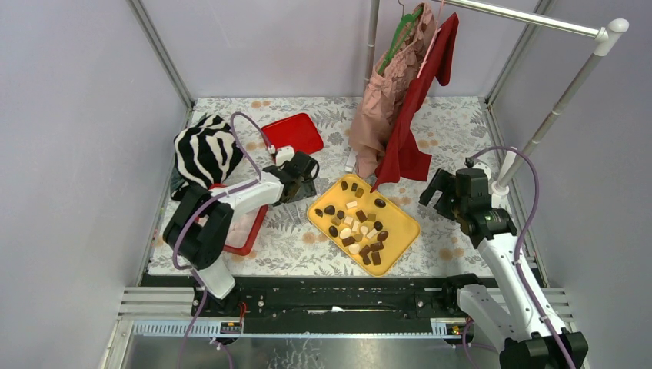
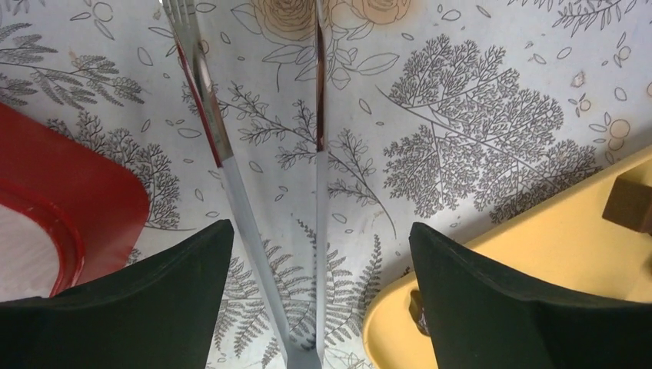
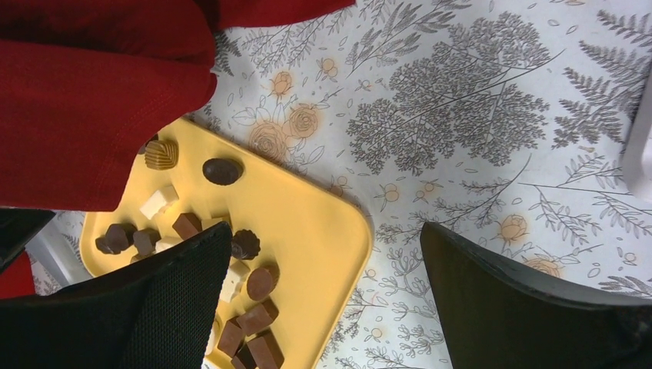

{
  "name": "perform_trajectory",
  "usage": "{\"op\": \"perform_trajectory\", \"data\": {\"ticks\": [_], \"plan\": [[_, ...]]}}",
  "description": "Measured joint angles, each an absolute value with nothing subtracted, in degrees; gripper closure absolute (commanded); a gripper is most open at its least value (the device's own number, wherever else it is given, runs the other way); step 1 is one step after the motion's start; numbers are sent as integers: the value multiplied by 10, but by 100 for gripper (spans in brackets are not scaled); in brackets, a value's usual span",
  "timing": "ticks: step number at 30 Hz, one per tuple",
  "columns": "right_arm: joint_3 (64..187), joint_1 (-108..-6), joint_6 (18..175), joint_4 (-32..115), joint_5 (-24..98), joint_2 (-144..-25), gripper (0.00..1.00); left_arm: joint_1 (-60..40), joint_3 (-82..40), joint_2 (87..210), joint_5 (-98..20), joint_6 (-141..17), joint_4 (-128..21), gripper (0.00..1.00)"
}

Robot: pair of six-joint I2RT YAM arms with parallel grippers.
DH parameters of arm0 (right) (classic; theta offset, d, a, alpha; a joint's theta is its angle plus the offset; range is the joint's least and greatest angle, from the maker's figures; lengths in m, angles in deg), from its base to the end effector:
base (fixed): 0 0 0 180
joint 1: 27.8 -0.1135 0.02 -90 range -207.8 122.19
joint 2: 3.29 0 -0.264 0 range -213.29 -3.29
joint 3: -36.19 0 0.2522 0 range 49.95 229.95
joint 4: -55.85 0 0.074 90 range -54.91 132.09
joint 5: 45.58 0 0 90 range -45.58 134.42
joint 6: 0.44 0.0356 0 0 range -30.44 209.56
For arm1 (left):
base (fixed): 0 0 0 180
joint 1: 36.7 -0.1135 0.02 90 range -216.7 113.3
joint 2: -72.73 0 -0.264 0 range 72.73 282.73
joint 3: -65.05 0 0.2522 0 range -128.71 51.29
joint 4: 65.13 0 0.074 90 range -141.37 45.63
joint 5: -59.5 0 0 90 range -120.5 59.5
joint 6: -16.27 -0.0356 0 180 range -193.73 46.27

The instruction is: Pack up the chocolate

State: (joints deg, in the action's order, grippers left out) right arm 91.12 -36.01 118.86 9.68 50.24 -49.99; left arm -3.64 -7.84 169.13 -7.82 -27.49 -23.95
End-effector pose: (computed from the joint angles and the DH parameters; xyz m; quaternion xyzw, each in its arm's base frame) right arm 0.1736 0.0214 0.2745 0.1861 0.8782 0.0977 0.4297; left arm 0.2810 -0.1665 0.1787 -0.1526 0.9454 0.0107 0.2878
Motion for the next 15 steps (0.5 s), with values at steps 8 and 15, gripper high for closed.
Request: {"op": "perform_trajectory", "data": {"ticks": [8, 15], "plan": [[897, -360, 1190, 119, 491, -514, 0, -68, -58, 1703, -93, -274, -290, 23], [892, -360, 1190, 130, 478, -540, 0, -73, -58, 1728, -89, -273, -299, 29]]}}
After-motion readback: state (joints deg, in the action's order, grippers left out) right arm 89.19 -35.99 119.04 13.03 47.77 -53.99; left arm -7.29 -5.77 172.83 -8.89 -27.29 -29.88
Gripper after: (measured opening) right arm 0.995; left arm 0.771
